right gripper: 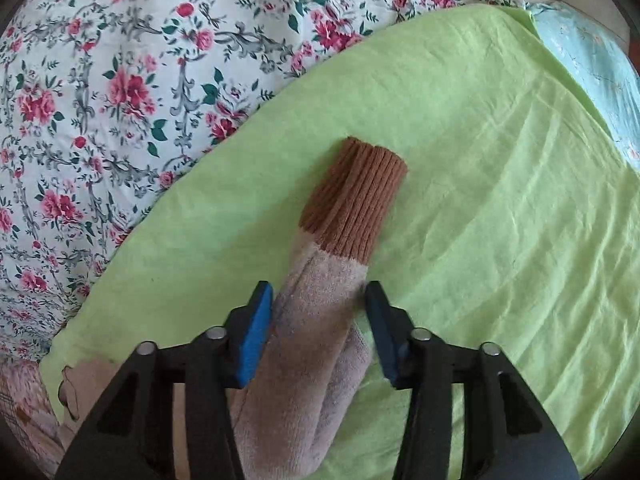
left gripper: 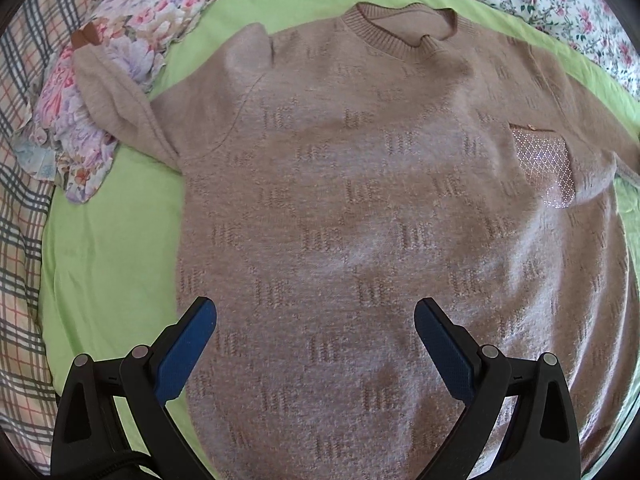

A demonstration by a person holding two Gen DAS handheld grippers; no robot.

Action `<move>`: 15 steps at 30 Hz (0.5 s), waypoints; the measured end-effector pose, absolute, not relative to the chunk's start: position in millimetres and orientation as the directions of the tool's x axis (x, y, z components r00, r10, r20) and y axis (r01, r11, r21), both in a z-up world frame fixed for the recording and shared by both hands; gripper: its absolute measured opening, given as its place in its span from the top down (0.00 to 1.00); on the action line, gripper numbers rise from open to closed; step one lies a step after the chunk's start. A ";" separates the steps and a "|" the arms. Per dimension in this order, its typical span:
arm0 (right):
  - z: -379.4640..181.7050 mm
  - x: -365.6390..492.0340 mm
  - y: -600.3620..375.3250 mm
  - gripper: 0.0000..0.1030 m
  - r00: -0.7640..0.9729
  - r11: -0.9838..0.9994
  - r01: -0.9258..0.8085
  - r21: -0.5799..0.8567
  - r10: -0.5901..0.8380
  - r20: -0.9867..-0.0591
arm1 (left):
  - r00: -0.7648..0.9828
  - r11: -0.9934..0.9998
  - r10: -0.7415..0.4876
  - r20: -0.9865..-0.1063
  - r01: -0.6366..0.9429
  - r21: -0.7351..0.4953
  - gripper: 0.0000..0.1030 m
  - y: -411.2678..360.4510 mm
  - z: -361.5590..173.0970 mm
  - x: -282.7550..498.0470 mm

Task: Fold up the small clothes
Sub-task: 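Grasp the brown-cuffed sleeve end with the right gripper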

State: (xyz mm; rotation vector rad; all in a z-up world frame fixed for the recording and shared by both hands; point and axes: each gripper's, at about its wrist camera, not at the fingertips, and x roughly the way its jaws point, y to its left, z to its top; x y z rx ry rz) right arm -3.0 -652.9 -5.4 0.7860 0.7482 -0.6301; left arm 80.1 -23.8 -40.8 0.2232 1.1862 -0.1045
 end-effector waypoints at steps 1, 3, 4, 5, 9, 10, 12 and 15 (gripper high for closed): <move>-3.0 -3.9 -649.8 0.79 0.587 0.564 0.730 0.385 -0.230 -0.776 | 0.374 0.973 0.036 -0.927 0.200 0.118 0.03 -23.7 -40.5 81.6; 7.6 -6.1 -636.9 0.85 0.632 0.596 0.696 0.400 -0.244 -0.735 | 0.377 0.973 0.030 -0.926 0.201 0.114 0.03 -22.4 -39.9 85.5; 13.6 -7.3 -626.4 0.86 0.657 0.616 0.671 0.411 -0.238 -0.716 | 0.376 0.974 0.026 -0.926 0.199 0.109 0.03 -21.3 -39.8 88.8; 18.0 -6.9 -617.1 0.87 0.676 0.634 0.650 0.420 -0.229 -0.701 | 0.375 0.975 0.019 -0.927 0.197 0.100 0.03 -20.3 -40.0 92.2; 37.4 8.9 -556.7 0.87 0.767 0.725 0.499 0.475 -0.114 -0.632 | 0.370 0.981 -0.015 -0.929 0.187 0.059 0.03 -20.0 -39.6 107.5; 40.6 16.9 -534.3 0.87 0.782 0.749 0.452 0.484 -0.072 -0.619 | 0.370 0.982 -0.025 -0.929 0.183 0.046 0.03 -20.1 -38.9 110.7; 40.9 31.4 -497.4 0.87 0.807 0.778 0.371 0.507 0.000 -0.590 | 0.371 0.984 -0.053 -0.927 0.177 0.014 0.03 -18.7 -36.5 116.4; 44.6 56.5 -432.1 0.88 0.830 0.822 0.226 0.523 0.119 -0.545 | 0.370 0.984 -0.099 -0.924 0.177 -0.034 0.03 -15.6 -33.7 120.1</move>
